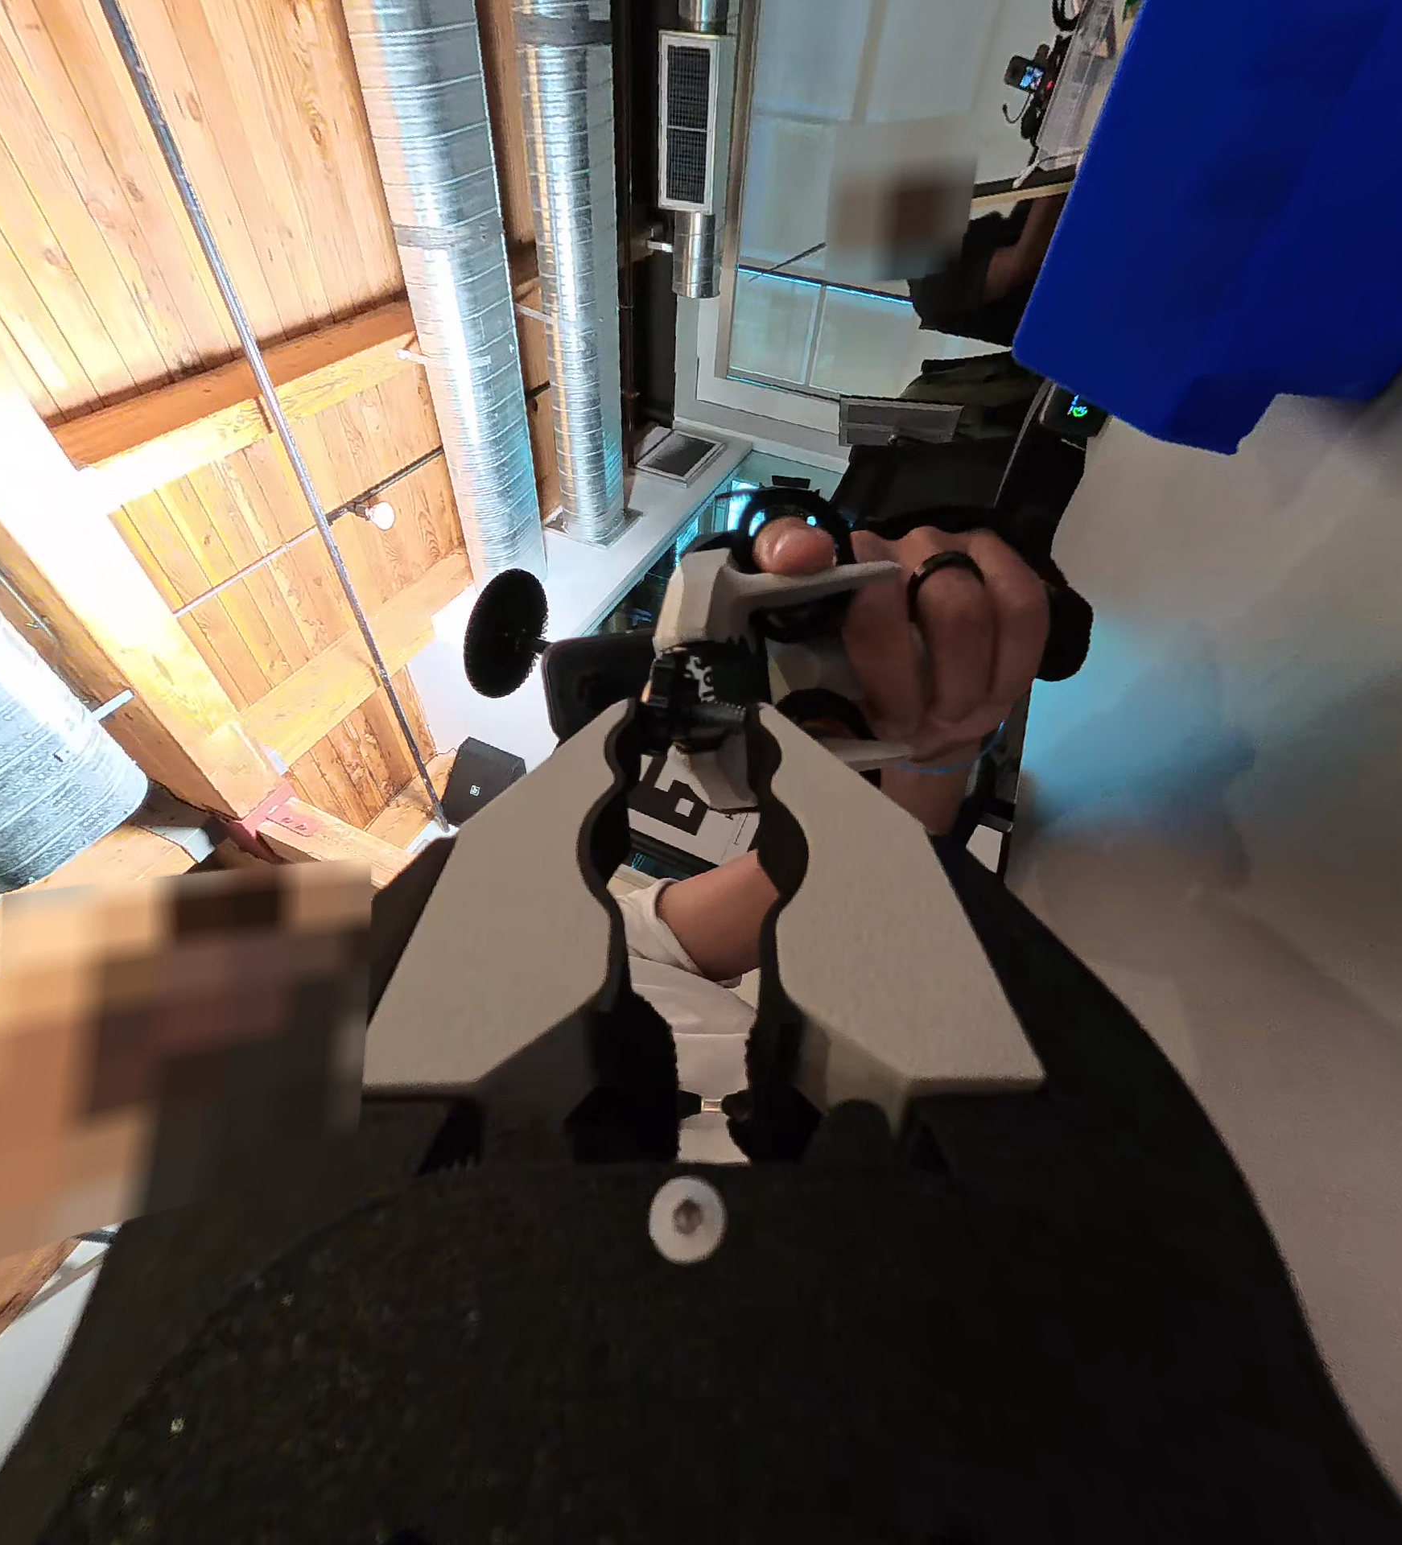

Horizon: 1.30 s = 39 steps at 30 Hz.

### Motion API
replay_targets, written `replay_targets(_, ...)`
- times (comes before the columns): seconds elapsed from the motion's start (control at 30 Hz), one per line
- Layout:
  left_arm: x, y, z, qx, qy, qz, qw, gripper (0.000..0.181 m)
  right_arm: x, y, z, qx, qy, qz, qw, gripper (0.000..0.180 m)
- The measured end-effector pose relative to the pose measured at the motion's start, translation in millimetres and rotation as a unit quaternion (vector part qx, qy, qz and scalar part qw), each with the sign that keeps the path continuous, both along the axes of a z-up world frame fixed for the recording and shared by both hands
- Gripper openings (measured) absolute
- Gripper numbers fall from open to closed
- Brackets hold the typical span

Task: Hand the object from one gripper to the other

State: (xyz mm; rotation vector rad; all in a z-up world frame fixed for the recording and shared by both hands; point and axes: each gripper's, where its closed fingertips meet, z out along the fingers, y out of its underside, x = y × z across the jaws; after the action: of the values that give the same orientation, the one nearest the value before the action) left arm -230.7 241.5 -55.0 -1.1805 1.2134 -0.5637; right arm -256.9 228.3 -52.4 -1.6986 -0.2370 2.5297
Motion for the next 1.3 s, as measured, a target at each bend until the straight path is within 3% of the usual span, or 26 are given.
replay_targets(0.17, -1, 4, -1, -0.02, 0.004, 0.001, 1.0, 0.019, 1, 5, -2, 0.008, -0.008, -0.016, 1.0, 0.024)
replay_targets(0.33, -7, 14, 3, -0.053, -0.011, 0.02, 0.998, 0.019, 13, 17, -3, 0.08, -0.051, -0.069, 0.993, 0.042)
replay_targets(0.53, -11, 22, -5, -0.237, -0.043, -0.016, 0.97, 0.019, 30, 42, 4, 0.289, -0.149, -0.225, 0.919, 0.046)
replay_targets(0.63, -9, 17, -11, -0.355, -0.04, -0.043, 0.933, 0.019, 21, 30, 9, 0.449, -0.167, -0.25, 0.842, 0.048)
replay_targets(0.73, -6, 7, -10, -0.447, -0.046, -0.084, 0.89, 0.019, 7, 14, -4, 0.597, -0.215, -0.237, 0.736, 0.047)
replay_targets(0.83, -7, 2, -5, -0.512, -0.072, -0.114, 0.849, 0.018, 0, 10, -1, 0.69, -0.244, -0.275, 0.623, 0.047)
replay_targets(0.9, -8, -3, -5, -0.542, -0.07, -0.135, 0.827, 0.018, 0, 10, 4, 0.714, -0.257, -0.306, 0.574, 0.043)
replay_targets(1.0, -10, -5, -5, -0.565, -0.074, -0.151, 0.808, 0.018, 2, 11, 10, 0.732, -0.268, -0.336, 0.529, 0.028)
replay_targets(1.1, -10, -8, -4, -0.585, -0.078, -0.166, 0.79, 0.018, 1, 9, 6, 0.736, -0.27, -0.331, 0.525, 0.022)
replay_targets(1.3, -8, -10, -8, -0.59, -0.072, -0.167, 0.787, 0.018, 0, 7, 2, 0.725, -0.274, -0.316, 0.547, 0.022)
